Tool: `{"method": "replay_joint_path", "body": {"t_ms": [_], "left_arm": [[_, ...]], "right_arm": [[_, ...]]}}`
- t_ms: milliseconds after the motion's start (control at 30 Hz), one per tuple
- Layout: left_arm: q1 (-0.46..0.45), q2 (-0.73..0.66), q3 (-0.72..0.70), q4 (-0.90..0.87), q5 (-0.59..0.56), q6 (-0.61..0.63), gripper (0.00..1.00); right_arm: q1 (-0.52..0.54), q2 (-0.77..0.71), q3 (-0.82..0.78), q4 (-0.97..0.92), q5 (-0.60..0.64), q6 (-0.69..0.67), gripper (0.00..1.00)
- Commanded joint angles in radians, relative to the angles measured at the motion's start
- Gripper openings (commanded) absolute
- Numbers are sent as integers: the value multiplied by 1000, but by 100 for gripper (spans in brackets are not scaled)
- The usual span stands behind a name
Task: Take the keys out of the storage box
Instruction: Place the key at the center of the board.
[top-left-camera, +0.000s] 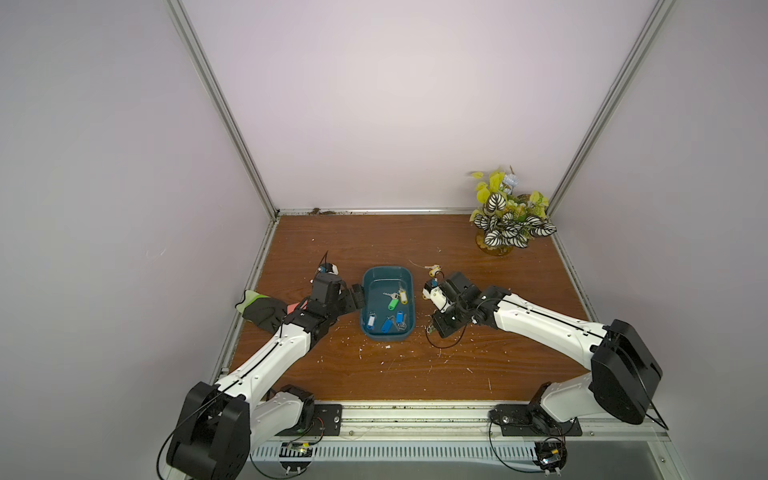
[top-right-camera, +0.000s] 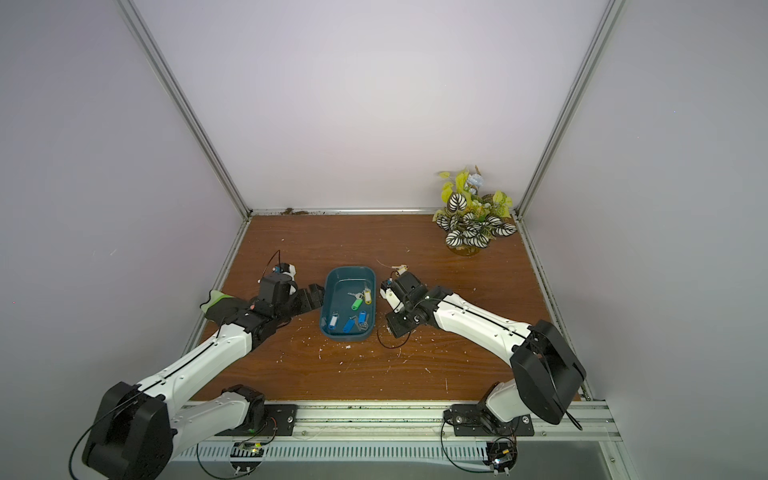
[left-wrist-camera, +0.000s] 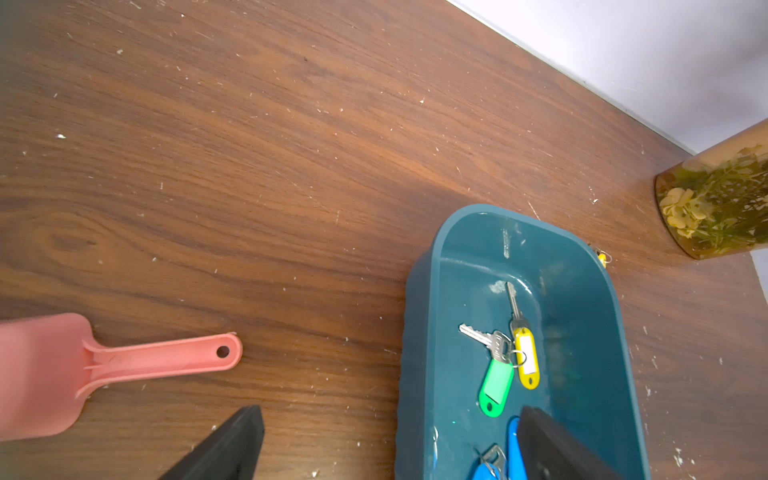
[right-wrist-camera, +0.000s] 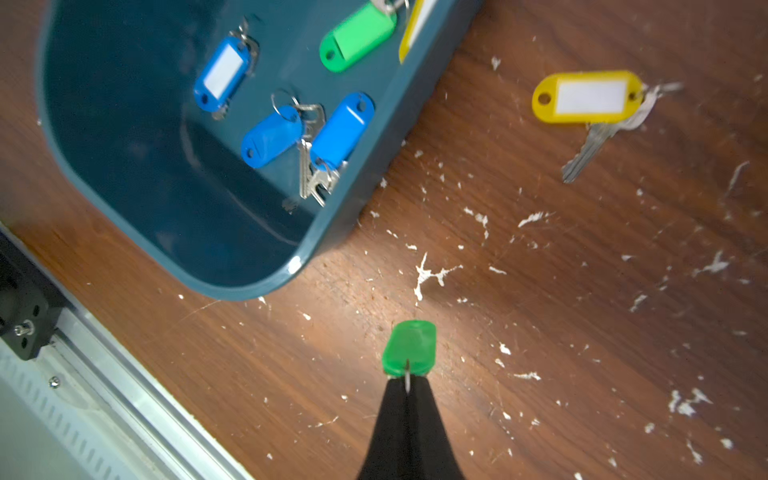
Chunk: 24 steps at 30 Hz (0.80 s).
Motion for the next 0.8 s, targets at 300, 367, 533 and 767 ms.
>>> {"method": "replay_joint_path", "body": {"t_ms": [300, 367, 533, 767], "left_arm": [[10, 12, 21, 9, 3, 5, 99], [12, 12, 20, 9, 3, 6, 99], [12, 9, 21, 9, 7, 12, 99], [11, 17, 20, 12, 12, 11, 100]], "right_arm": [[-59, -14, -113, 196, -66, 61, 0], [-76, -9, -129, 202, -50, 69, 0], [-107, 1, -157, 250, -54, 74, 0], [-125, 40, -151, 304, -50, 77, 0]]}}
